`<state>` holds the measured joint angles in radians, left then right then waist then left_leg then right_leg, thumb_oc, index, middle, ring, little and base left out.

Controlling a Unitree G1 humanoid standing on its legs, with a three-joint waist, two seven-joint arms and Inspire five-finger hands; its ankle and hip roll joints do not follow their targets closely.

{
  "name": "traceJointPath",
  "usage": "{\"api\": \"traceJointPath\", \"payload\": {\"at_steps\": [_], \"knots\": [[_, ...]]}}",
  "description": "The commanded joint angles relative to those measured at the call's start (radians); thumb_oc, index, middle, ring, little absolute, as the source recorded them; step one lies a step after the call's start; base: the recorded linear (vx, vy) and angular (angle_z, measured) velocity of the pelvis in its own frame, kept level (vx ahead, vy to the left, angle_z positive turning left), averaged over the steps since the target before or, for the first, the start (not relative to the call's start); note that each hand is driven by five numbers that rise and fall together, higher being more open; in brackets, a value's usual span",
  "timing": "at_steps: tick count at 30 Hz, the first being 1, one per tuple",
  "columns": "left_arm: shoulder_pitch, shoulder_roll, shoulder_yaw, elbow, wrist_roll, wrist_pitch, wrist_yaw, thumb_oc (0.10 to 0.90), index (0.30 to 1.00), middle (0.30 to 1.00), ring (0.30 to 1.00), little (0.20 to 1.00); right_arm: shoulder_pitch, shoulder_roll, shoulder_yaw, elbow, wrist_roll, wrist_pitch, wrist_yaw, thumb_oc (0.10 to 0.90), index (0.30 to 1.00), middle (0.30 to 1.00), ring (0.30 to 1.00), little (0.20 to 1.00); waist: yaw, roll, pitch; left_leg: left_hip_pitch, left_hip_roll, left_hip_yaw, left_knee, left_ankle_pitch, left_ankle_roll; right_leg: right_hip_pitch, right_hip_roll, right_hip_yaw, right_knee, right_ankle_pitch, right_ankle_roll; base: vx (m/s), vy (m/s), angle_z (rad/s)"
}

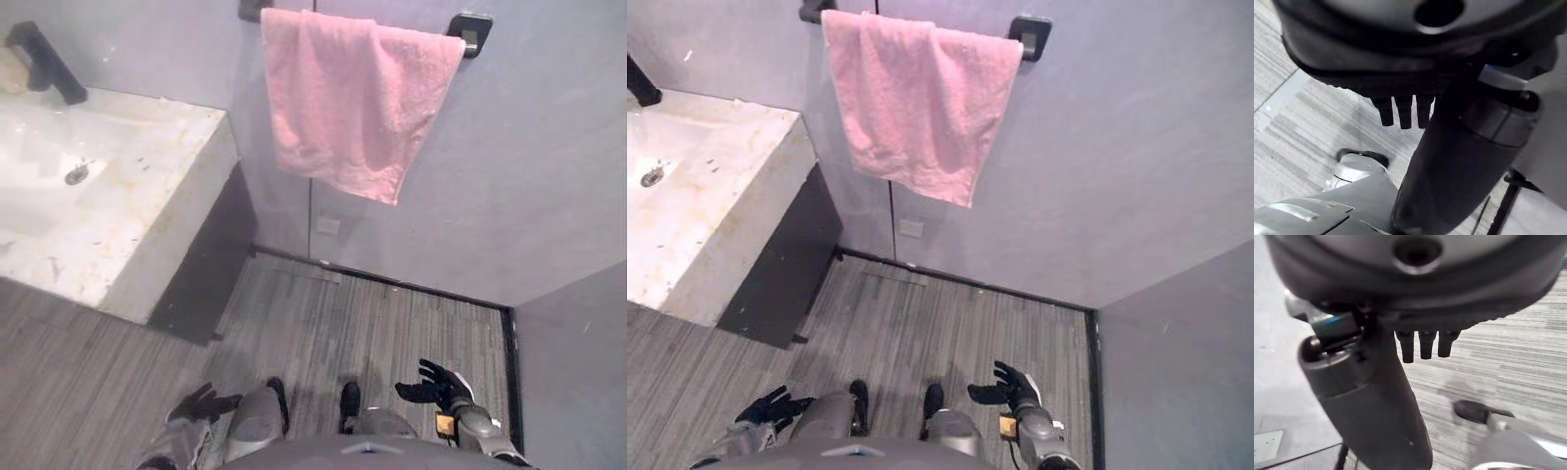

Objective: Organize the bathroom.

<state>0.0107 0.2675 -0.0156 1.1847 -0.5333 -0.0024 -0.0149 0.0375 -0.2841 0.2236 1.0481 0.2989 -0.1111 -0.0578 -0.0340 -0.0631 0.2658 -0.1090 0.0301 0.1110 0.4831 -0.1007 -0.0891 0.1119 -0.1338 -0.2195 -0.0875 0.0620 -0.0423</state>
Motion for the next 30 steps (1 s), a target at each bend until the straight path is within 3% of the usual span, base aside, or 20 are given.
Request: {"api": "traceJointPath", "payload": {"at_steps": [1, 3, 4, 5, 7, 9, 10, 11, 13, 14, 20, 23, 24, 26, 27, 30], "knots": [[0.041, -0.025, -0.023, -0.024, 0.076, -0.023, -0.029, 0.8, 0.9, 0.9, 0.9, 0.9, -0.041, -0.015, -0.063, 0.045, 0.027, 0.007, -0.001, 0.8, 0.9, 0.9, 0.9, 0.9, -0.024, 0.007, -0.048, 0.05, -0.005, -0.021, 0.063, -0.052, 0.045, -0.033, 0.031, -0.014, 0.129, -0.14, 0.114, -0.36, 0.117, 0.61], [0.042, -0.024, -0.02, -0.027, 0.08, -0.014, -0.029, 0.8, 0.9, 0.9, 0.9, 0.9, -0.039, -0.015, -0.066, 0.044, 0.024, 0.01, 0.001, 0.8, 0.9, 0.9, 0.9, 0.9, -0.031, 0.009, -0.056, 0.07, -0.003, -0.028, 0.049, -0.035, 0.034, -0.047, 0.025, -0.021, 0.131, -0.137, 0.112, -0.28, 0.17, 0.84], [0.044, -0.023, -0.019, -0.024, 0.086, -0.013, -0.034, 0.8, 0.9, 0.9, 0.9, 0.9, -0.031, -0.018, -0.075, 0.048, 0.032, 0.011, -0.001, 0.8, 0.9, 0.9, 0.9, 0.9, -0.051, 0.029, -0.066, 0.158, 0.036, -0.038, 0.016, -0.001, -0.011, -0.082, 0.01, -0.056, 0.137, -0.122, 0.11, -0.37, 0.319, 0.81], [0.046, -0.024, -0.017, -0.02, 0.091, -0.015, -0.037, 0.8, 0.9, 0.9, 0.9, 0.9, -0.027, -0.019, -0.083, 0.05, 0.031, 0.009, -0.002, 0.8, 0.9, 0.9, 0.9, 0.9, -0.062, 0.046, -0.066, 0.211, 0.056, -0.041, -0.029, 0.011, -0.03, -0.094, 0.005, -0.075, 0.138, -0.112, 0.113, -0.38, 0.368, 1.38], [0.047, -0.025, -0.019, -0.011, 0.1, -0.018, -0.042, 0.8, 0.9, 0.9, 0.9, 0.9, -0.029, -0.02, -0.097, 0.058, 0.022, 0.01, -0.003, 0.8, 0.9, 0.9, 0.9, 0.9, -0.088, 0.074, -0.076, 0.309, 0.095, -0.016, -0.166, 0.007, -0.042, -0.148, -0.012, -0.091, 0.16, -0.089, 0.132, -0.29, 0.366, 1.64], [0.05, -0.027, -0.022, -0.014, 0.1, -0.019, -0.04, 0.8, 0.9, 0.9, 0.9, 0.9, -0.037, -0.021, -0.097, 0.065, 0.021, 0.01, -0.008, 0.8, 0.9, 0.9, 0.9, 0.9, -0.106, 0.092, -0.075, 0.359, 0.089, -0.002, -0.286, -0.042, -0.026, -0.21, -0.035, -0.074, 0.206, -0.067, 0.164, -0.24, 0.408, 0.75], [0.049, -0.024, -0.025, -0.014, 0.118, -0.026, -0.041, 0.8, 0.9, 0.9, 0.9, 0.9, -0.047, -0.021, -0.104, 0.072, 0.028, 0.012, -0.007, 0.8, 0.9, 0.9, 0.9, 0.9, -0.111, 0.091, -0.072, 0.377, 0.078, 0.027, -0.355, -0.104, -0.004, -0.242, -0.07, -0.062, 0.227, -0.044, 0.198, -0.33, 0.556, 0.79], [0.048, -0.016, -0.042, -0.022, 0.14, -0.032, -0.041, 0.8, 0.9, 0.9, 0.9, 0.9, -0.054, -0.017, -0.115, 0.077, 0.03, 0.015, -0.013, 0.8, 0.9, 0.9, 0.9, 0.9, -0.119, 0.091, -0.068, 0.39, 0.066, 0.052, -0.412, -0.126, 0.008, -0.266, -0.1, -0.047, 0.234, -0.014, 0.234, -0.28, 0.438, 0.6], [0.044, -0.011, -0.052, -0.026, 0.133, -0.032, -0.04, 0.8, 0.9, 0.9, 0.9, 0.9, -0.06, -0.016, -0.12, 0.081, 0.033, 0.016, -0.012, 0.8, 0.9, 0.9, 0.9, 0.9, -0.122, 0.092, -0.068, 0.389, 0.057, 0.055, -0.434, -0.124, 0.013, -0.274, -0.114, -0.041, 0.231, 0.004, 0.253, -0.22, 0.335, 0.18], [0.036, -0.002, -0.073, -0.037, 0.114, -0.031, -0.037, 0.8, 0.9, 0.9, 0.9, 0.9, -0.068, -0.01, -0.127, 0.084, 0.003, 0.016, -0.006, 0.8, 0.9, 0.9, 0.9, 0.9, -0.12, 0.09, -0.065, 0.376, 0.03, 0.059, -0.463, -0.119, 0.026, -0.273, -0.139, -0.035, 0.206, 0.039, 0.279, -0.23, 0.344, 0.09], [0.017, 0.014, -0.115, -0.062, 0.16, -0.023, -0.026, 0.8, 0.9, 0.9, 0.9, 0.9, -0.077, -0.003, -0.116, 0.054, 0.002, 0.026, -0.009, 0.8, 0.9, 0.9, 0.9, 0.9, -0.108, 0.079, -0.058, 0.319, -0.023, 0.048, -0.533, -0.081, 0.049, -0.28, -0.178, 0.004, 0.113, 0.137, 0.304, -0.21, 0.269, 0.08], [0.009, 0.023, -0.129, -0.068, 0.182, -0.014, -0.015, 0.8, 0.9, 0.9, 0.9, 0.9, -0.078, 0.002, -0.11, 0.037, 0.01, 0.028, -0.012, 0.8, 0.9, 0.9, 0.9, 0.9, -0.105, 0.087, -0.054, 0.297, -0.031, 0.03, -0.54, -0.061, 0.06, -0.292, -0.138, 0.043, 0.162, 0.102, 0.29, -0.2, 0.154, 0.08], [0.009, 0.029, -0.128, -0.068, 0.199, -0.01, -0.011, 0.8, 0.9, 0.9, 0.9, 0.9, -0.082, 0.002, -0.104, 0.031, 0.018, 0.031, -0.009, 0.8, 0.9, 0.9, 0.9, 0.9, -0.098, 0.1, -0.05, 0.287, -0.019, 0.044, -0.537, -0.047, 0.069, -0.283, -0.093, 0.03, 0.233, 0.025, 0.27, -0.25, 0.132, 0.1], [0.007, 0.031, -0.129, -0.072, 0.182, 0.001, 0.0, 0.8, 0.9, 0.9, 0.9, 0.9, -0.084, 0.001, -0.098, 0.025, 0.003, 0.042, -0.003, 0.8, 0.9, 0.9, 0.9, 0.9, -0.098, 0.11, -0.053, 0.271, -0.008, 0.056, -0.531, -0.033, 0.079, -0.268, -0.037, 0.033, 0.278, -0.057, 0.256, -0.21, 0.082, 0.01], [0.003, 0.028, -0.126, -0.076, 0.181, 0.01, 0.012, 0.8, 0.9, 0.9, 0.9, 0.9, -0.078, 0.005, -0.091, 0.021, 0.002, 0.048, -0.007, 0.8, 0.9, 0.9, 0.9, 0.9, -0.101, 0.115, -0.058, 0.253, -0.007, 0.055, -0.524, -0.025, 0.089, -0.248, 0.022, 0.06, 0.32, -0.128, 0.237, -0.12, 0.033, -0.03], [-0.009, 0.02, -0.125, -0.082, 0.177, 0.016, 0.033, 0.8, 0.9, 0.9, 0.9, 0.9, -0.062, 0.004, -0.086, 0.031, 0.009, 0.045, -0.006, 0.8, 0.9, 0.9, 0.9, 0.9, -0.106, 0.1, -0.078, 0.223, -0.023, 0.027, -0.505, -0.027, 0.095, -0.197, 0.084, 0.115, 0.275, -0.161, 0.207, -0.06, -0.027, 0.22]]}}
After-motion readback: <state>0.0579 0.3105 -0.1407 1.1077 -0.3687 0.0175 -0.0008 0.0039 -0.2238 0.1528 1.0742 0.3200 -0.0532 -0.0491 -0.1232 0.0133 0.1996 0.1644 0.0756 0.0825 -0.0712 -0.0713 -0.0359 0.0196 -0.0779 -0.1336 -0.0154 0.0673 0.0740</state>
